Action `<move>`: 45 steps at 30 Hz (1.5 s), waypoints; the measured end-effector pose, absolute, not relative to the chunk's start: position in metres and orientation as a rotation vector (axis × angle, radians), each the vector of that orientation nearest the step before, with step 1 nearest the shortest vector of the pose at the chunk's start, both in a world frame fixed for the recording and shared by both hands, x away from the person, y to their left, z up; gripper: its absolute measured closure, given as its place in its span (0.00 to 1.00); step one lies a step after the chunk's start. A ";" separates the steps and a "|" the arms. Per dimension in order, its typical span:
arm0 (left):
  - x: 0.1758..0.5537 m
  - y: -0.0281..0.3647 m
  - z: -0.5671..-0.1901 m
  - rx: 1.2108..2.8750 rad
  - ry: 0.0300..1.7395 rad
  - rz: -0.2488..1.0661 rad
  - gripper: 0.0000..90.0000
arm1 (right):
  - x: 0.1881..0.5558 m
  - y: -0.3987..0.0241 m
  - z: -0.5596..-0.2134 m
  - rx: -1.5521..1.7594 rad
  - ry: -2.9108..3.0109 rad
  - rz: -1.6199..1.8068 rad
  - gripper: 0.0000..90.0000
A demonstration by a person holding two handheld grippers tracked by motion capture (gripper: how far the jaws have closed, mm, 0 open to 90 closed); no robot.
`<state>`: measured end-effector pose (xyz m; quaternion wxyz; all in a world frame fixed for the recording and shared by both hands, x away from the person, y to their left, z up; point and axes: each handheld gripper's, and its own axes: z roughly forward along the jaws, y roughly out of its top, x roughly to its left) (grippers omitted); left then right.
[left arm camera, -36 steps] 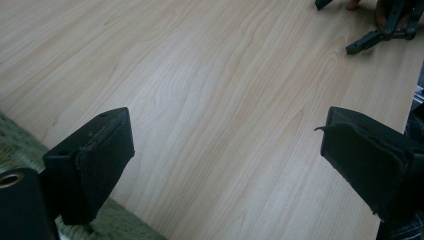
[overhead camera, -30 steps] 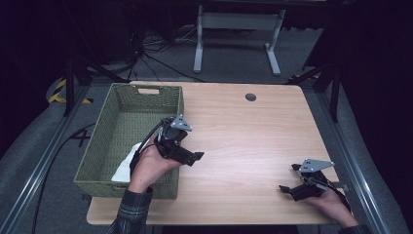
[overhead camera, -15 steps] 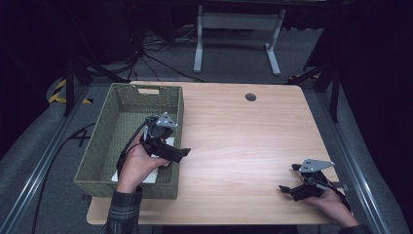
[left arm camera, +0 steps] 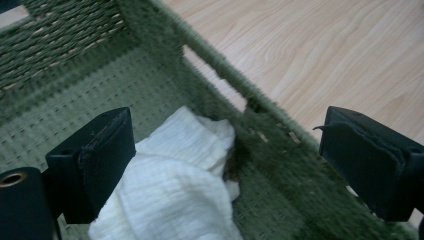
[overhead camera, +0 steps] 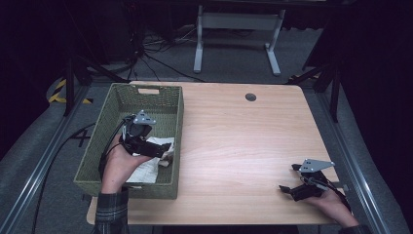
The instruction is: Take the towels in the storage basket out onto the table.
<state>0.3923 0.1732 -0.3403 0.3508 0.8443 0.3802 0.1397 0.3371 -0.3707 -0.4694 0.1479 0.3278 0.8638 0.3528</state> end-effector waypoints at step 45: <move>0.431 0.171 -0.422 2.361 1.276 0.228 0.09 | 0.337 -0.371 -0.469 0.942 2.485 1.014 0.00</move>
